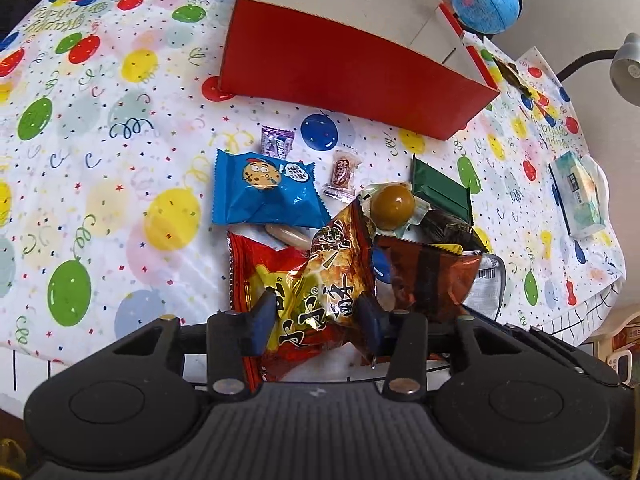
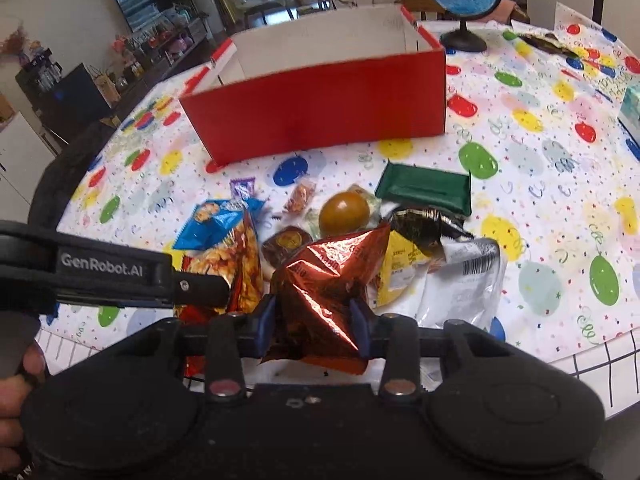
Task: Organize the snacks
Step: 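Grasp the red-yellow chip bag with left tool while right grasps copper foil bag, then lift both held snack bags and carry them over the red box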
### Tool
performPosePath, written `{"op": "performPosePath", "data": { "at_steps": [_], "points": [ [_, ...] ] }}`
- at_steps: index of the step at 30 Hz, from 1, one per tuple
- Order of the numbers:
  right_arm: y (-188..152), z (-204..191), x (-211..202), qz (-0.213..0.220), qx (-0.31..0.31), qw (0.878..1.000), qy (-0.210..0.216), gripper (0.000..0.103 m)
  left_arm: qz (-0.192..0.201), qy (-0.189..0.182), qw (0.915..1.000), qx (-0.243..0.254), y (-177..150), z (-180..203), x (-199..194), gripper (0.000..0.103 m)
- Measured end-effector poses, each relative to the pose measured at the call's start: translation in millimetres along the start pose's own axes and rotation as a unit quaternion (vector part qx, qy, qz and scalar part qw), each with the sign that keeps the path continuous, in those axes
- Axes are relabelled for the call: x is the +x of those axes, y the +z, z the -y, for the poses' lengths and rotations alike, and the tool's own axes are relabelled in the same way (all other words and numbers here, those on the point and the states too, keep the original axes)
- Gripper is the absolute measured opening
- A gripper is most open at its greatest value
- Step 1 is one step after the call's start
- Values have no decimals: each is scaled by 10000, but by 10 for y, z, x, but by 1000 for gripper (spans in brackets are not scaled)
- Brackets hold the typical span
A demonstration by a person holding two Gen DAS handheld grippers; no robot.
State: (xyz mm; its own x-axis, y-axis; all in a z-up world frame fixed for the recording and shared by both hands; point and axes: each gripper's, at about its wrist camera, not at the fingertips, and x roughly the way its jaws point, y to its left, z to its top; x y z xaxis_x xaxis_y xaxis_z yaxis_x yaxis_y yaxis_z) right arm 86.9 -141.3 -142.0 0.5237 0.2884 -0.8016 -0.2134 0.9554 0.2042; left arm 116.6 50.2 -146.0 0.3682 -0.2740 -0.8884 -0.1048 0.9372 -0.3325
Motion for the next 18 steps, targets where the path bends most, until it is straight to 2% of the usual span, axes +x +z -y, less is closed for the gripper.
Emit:
{"op": "performPosePath", "data": {
  "at_steps": [10, 18],
  "points": [
    [39, -28, -296, 402, -213, 9989, 66, 37, 513, 124, 9986, 66, -58, 104, -378, 44],
    [159, 6, -529, 702, -314, 9970, 112, 37, 1017, 240, 9943, 193, -25, 298, -688, 44]
  ]
}}
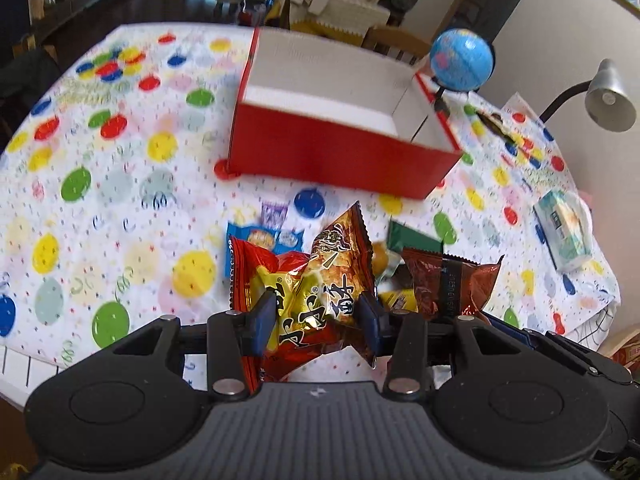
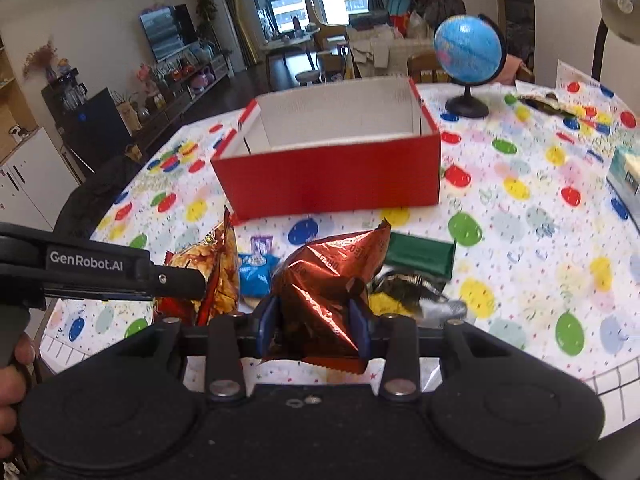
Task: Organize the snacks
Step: 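Lift both held snack bags and carry them over the red box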
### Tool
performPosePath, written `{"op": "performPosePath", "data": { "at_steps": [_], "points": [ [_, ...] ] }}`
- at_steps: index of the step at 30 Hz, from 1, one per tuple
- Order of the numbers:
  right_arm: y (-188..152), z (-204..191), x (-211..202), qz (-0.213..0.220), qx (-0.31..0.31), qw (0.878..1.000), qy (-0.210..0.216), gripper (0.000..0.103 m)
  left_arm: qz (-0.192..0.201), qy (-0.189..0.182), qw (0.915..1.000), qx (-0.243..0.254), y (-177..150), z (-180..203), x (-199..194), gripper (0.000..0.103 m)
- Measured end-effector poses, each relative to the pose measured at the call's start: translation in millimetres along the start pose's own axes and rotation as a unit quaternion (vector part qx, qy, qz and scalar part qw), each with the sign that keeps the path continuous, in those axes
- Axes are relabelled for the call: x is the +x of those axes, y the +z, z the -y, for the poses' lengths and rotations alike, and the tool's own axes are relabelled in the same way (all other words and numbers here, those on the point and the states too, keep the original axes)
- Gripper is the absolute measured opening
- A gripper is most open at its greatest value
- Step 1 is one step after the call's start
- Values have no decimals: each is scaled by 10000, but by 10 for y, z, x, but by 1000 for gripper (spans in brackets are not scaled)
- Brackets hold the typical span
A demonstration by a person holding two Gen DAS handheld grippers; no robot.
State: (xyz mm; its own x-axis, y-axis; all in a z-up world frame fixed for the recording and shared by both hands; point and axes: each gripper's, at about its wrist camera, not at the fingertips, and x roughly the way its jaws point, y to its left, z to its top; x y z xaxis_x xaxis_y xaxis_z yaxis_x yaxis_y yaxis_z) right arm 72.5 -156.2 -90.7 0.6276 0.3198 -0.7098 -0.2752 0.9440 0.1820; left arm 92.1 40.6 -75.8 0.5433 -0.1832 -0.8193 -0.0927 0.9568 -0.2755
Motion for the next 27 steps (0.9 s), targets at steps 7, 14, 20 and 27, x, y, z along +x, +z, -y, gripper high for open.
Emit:
{"op": "performPosePath", "data": {
  "at_steps": [7, 14, 20, 27],
  "points": [
    [219, 60, -146, 256, -29, 9997, 53, 38, 378, 36, 9992, 144, 178, 157, -190, 44],
    [515, 101, -144, 404, -26, 9992, 57, 38, 713, 17, 9968, 372, 473, 301, -289, 43],
    [757, 159, 0, 464, 42, 9989, -64, 38, 550, -23, 9970, 545, 708, 284, -83, 43],
    [545, 236, 156, 102, 272, 9995, -109, 38, -187, 99, 9982, 557, 530, 45, 308, 43]
  ]
}}
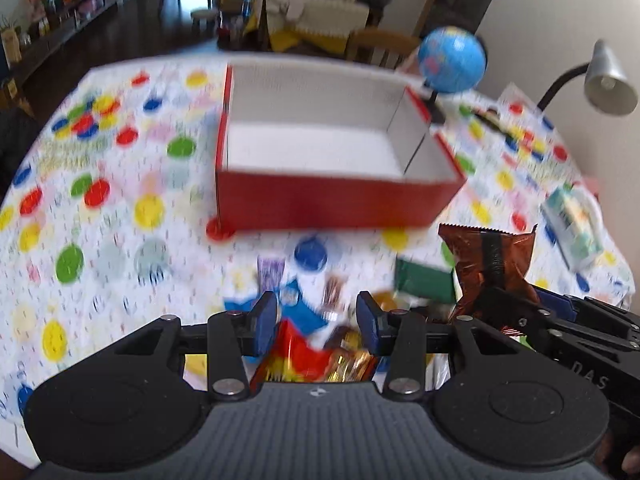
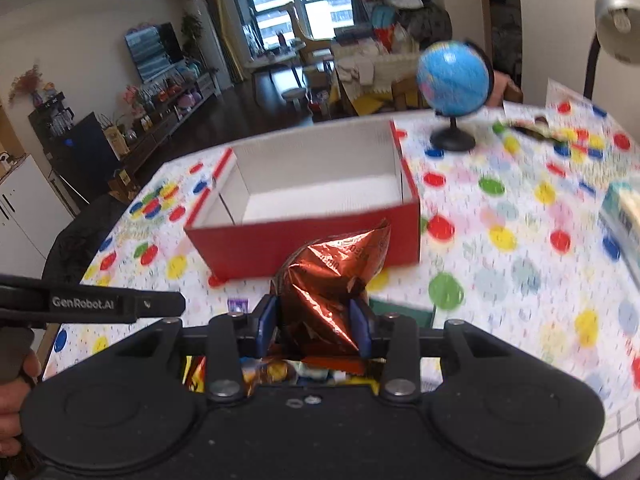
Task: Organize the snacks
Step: 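Lift both held snack bags and carry them over the red box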
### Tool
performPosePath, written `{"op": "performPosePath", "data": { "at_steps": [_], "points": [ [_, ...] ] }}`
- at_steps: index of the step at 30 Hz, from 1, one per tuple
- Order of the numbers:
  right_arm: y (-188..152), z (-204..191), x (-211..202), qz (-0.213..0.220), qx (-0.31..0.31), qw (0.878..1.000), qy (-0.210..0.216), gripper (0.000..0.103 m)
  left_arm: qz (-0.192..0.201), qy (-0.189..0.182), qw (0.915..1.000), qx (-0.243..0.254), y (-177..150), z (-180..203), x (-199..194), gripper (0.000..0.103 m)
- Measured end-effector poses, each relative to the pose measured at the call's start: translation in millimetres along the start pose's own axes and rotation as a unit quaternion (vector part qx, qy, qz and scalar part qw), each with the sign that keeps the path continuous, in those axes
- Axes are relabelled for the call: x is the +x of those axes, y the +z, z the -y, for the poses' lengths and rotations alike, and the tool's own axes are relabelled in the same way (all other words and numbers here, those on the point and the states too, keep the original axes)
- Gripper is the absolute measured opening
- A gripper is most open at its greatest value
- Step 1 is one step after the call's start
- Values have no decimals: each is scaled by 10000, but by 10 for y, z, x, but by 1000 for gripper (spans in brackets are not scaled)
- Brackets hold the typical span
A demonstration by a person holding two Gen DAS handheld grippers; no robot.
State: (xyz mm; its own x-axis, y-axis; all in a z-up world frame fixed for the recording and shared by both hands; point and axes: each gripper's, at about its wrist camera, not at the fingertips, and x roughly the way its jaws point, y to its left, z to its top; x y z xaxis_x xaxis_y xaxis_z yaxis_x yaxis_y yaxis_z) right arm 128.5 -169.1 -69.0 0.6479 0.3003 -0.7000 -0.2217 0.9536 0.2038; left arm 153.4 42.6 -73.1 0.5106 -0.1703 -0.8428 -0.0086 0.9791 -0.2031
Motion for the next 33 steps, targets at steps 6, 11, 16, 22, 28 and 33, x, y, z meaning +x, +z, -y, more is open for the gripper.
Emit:
{"op": "performPosePath", "data": {
  "at_steps": [6, 11, 16, 22, 28, 33],
  "points": [
    [-203, -16, -15, -144, 93, 9998, 48, 38, -590, -45, 9980, -204, -246, -57, 213, 57],
    [-288, 9, -69, -136, 167, 9997, 70, 38, -948, -5, 9948, -368, -424, -59, 338, 72],
    [-376, 58, -109, -181, 250, 9995, 40, 38, -1151, 116, 9920, -503, -559, -19, 455, 72],
    [-473, 89, -149, -225, 267, 9994, -25, 38, -1060, 419, 9935, -71, -676, 210, 499, 72],
    [-522, 107, -146, -273, 245, 9992, -126, 38, -843, 1100, 9898, 330, -723, 352, 679, 75],
    [-536, 92, -111, -313, 188, 9992, -177, 38, -864, 1236, 9880, 334, -700, 316, 824, 76]
  ]
}}
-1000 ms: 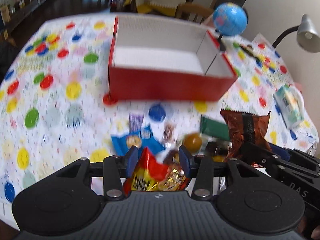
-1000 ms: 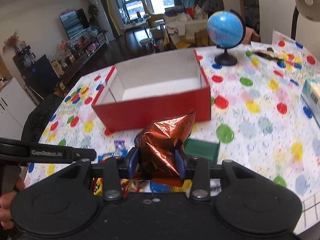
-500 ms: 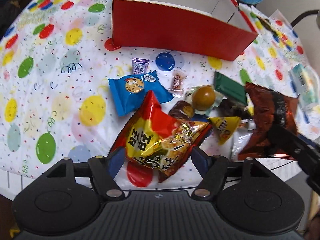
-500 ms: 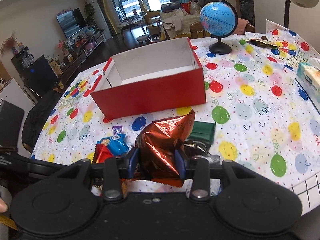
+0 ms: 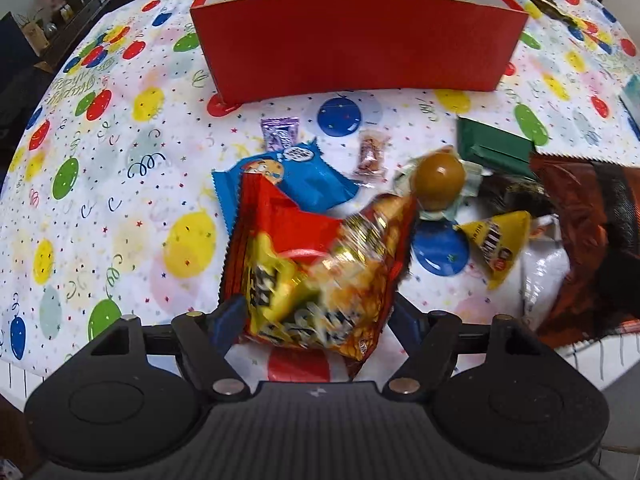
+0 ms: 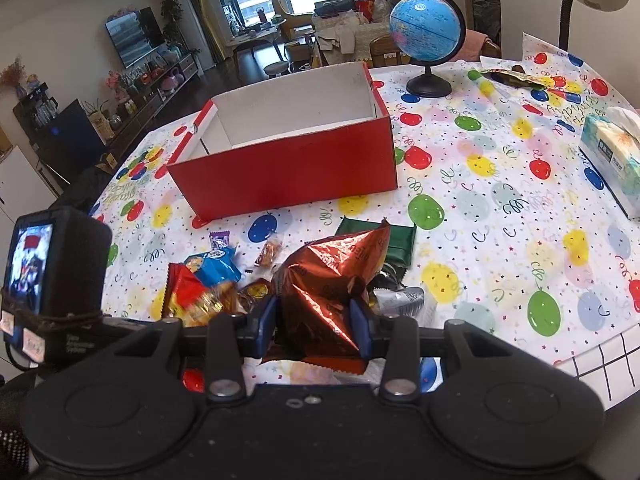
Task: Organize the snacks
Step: 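Lift both held snack bags and carry them over the red box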
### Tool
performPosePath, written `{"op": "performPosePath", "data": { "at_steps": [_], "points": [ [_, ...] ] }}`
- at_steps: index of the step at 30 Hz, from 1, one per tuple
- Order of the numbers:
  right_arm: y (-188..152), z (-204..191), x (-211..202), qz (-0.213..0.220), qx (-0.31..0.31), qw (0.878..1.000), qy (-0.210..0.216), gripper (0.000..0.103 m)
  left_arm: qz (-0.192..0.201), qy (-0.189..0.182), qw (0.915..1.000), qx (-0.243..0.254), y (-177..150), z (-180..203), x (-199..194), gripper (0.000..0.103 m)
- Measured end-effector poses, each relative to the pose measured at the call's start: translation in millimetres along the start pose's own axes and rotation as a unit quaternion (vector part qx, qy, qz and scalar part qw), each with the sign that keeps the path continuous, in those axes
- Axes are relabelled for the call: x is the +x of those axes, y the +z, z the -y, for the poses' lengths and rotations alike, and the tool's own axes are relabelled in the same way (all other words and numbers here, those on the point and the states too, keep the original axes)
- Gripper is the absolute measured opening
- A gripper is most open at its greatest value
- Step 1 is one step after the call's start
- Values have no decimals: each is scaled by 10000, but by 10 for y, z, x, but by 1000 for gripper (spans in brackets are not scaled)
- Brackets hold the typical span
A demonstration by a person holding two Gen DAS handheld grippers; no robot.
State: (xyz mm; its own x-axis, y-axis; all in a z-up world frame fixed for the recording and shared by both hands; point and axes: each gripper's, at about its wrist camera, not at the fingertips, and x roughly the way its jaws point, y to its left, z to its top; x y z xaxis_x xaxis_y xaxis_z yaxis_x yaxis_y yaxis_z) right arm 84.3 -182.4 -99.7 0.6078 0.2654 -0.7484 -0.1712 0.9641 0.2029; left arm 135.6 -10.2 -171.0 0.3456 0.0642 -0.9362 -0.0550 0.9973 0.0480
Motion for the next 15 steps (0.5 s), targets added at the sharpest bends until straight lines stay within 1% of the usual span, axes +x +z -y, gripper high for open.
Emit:
{"op": "performPosePath", "data": {
  "at_steps": [5, 9, 15],
  "points": [
    [-1, 6, 26, -33, 13, 10000, -13, 38, -70, -244, 9994, -254, 37, -125, 74, 75],
    [5, 10, 42, -42, 49, 10000, -20, 38, -8, -347, 9983, -471, 43, -212, 66, 69],
    [4, 3, 39, -23, 85, 10000, -25, 38, 54, -600, 9953, -755, 23, -385, 23, 64]
  ]
}}
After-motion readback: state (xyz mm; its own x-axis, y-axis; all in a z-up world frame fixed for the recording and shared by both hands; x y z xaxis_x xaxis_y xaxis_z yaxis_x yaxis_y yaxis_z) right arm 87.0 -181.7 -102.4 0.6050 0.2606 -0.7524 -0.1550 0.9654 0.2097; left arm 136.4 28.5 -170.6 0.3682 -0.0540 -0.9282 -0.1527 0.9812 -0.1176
